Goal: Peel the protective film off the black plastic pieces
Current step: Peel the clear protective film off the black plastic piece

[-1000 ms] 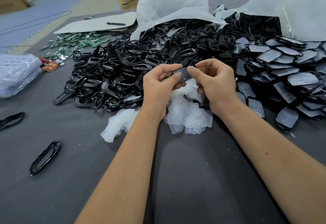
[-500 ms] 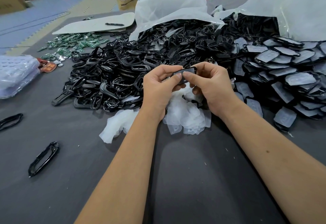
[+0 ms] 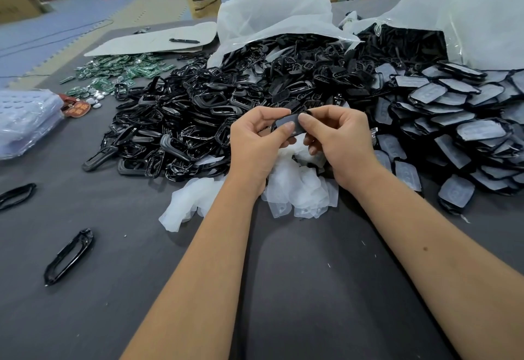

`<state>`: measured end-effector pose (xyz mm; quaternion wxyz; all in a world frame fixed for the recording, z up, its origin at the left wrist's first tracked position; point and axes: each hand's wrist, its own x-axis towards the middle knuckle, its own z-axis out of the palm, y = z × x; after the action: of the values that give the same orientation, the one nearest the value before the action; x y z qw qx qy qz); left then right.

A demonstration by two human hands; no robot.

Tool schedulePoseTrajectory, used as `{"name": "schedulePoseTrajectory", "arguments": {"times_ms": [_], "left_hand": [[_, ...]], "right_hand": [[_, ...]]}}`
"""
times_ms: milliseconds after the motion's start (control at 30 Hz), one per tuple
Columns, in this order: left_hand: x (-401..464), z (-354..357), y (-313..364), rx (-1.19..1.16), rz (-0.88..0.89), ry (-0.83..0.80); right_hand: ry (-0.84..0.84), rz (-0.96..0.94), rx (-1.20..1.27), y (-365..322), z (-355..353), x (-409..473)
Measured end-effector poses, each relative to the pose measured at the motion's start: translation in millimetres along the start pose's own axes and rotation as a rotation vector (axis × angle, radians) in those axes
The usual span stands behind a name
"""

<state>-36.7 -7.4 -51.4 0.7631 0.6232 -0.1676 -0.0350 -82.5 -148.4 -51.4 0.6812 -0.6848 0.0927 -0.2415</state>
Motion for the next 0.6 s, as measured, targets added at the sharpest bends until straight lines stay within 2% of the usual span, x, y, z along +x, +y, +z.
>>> {"name": "schedulePoseTrajectory", "arguments": {"times_ms": [267, 467, 600], "left_hand": [[0.2, 0.9, 0.0, 0.040, -0.007, 0.046], [1.0, 0.6, -0.3, 0.055, -0.016, 0.077], [1.8, 1.0, -0.6, 0.047, -0.026, 0.085]], "right_hand": [[0.033, -0.072, -0.108, 2.0, 5.3, -1.9], [-0.008, -0.074, -0.074, -1.5, 6.9, -3.7], [0.100, -0.143, -0.140, -2.6, 6.4, -6.0]]}}
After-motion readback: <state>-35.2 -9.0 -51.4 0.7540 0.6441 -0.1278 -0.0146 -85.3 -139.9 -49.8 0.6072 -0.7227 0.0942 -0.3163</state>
